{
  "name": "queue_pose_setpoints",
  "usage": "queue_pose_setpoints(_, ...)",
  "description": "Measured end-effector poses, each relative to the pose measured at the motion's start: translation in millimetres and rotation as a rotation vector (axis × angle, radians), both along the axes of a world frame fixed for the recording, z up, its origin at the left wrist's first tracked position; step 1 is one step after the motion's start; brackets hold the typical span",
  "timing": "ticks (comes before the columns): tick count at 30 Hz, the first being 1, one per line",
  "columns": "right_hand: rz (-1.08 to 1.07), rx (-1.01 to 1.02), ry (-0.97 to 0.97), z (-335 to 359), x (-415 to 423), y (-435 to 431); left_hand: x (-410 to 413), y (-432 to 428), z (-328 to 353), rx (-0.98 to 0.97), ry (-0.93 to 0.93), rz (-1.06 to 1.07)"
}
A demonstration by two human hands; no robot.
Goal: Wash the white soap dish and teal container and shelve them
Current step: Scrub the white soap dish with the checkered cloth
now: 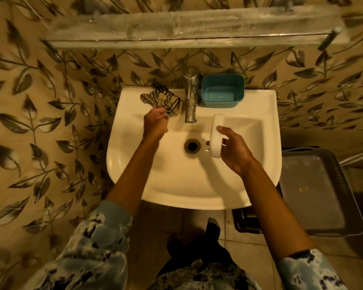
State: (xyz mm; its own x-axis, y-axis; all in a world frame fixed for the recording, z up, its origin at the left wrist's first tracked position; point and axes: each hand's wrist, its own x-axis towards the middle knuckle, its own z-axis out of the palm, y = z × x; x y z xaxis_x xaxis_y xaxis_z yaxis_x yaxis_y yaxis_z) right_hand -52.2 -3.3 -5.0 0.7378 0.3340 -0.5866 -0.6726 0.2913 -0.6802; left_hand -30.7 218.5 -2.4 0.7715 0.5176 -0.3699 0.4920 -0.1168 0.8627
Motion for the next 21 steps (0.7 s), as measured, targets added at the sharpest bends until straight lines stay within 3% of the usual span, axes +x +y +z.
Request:
queue_pose_setpoints(4,0.334,-0.480,-0.328,20,1,26,-37,-17,20,-0.223,-0.151,-0.281)
queue_pose_setpoints(7,0.518,-0.687,-0.569,47,-1,38,-48,-10,33,-0.298,-0.199,-0.398)
queue_pose_setpoints(14,0.601,-0.771,-0.878,103,1,50,-64,19,80,-0.190,-0.319,-0.594)
queue_pose_setpoints(21,0.353,-0.746,-0.973,161,8,53,-60,46,130,-0.014,-0.538,-0.601)
